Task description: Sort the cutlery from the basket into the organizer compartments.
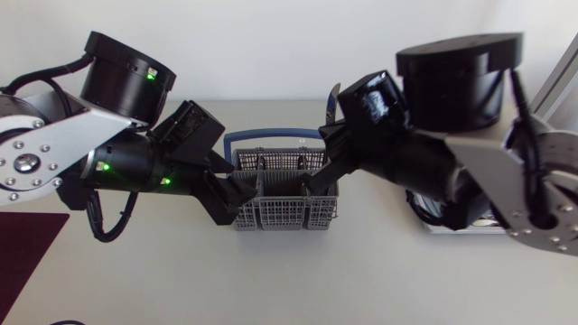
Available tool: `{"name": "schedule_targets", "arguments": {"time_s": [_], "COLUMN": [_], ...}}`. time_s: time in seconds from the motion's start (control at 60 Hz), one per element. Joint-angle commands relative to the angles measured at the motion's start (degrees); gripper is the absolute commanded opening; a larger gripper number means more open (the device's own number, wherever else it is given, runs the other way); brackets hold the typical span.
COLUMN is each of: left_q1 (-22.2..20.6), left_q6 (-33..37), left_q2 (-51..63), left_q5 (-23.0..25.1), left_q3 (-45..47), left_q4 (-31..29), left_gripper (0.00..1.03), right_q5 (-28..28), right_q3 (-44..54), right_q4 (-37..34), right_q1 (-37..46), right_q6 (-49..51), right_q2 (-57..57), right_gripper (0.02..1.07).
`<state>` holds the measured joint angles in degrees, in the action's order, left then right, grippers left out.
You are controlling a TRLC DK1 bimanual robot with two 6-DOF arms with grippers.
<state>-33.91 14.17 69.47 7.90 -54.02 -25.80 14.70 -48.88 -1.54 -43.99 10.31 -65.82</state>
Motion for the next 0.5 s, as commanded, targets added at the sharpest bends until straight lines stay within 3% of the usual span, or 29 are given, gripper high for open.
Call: {"name": "schedule_targets", "arguments": {"time_s": [0.0,0.283,0.483], "left_q1": [-0.54,-0.54,-0.37], "left_q6": [0.42,0.94,1.38], "left_q2": [-0.74,-0.83,-1.01], "left_q5": [0.36,0.27,0.27], "left_q3": [1.20,1.11,0.93], "left_q4": [-0.04,0.05,0.14], "left_gripper": [0.79,0.79,0.80], "right_q5": [-1.60,-12.06,-21.91], "right_q3": [-4.47,-10.09,-10.18], "right_q4": [-3.29,-16.83,-21.22], "right_q1": [2.06,19.29,39.24], "right_q6": [-0.37,-1.69,1.47], "right_q2": [3.60,8.78,6.50], "right_gripper": [0.07,0.07,0.07]}}
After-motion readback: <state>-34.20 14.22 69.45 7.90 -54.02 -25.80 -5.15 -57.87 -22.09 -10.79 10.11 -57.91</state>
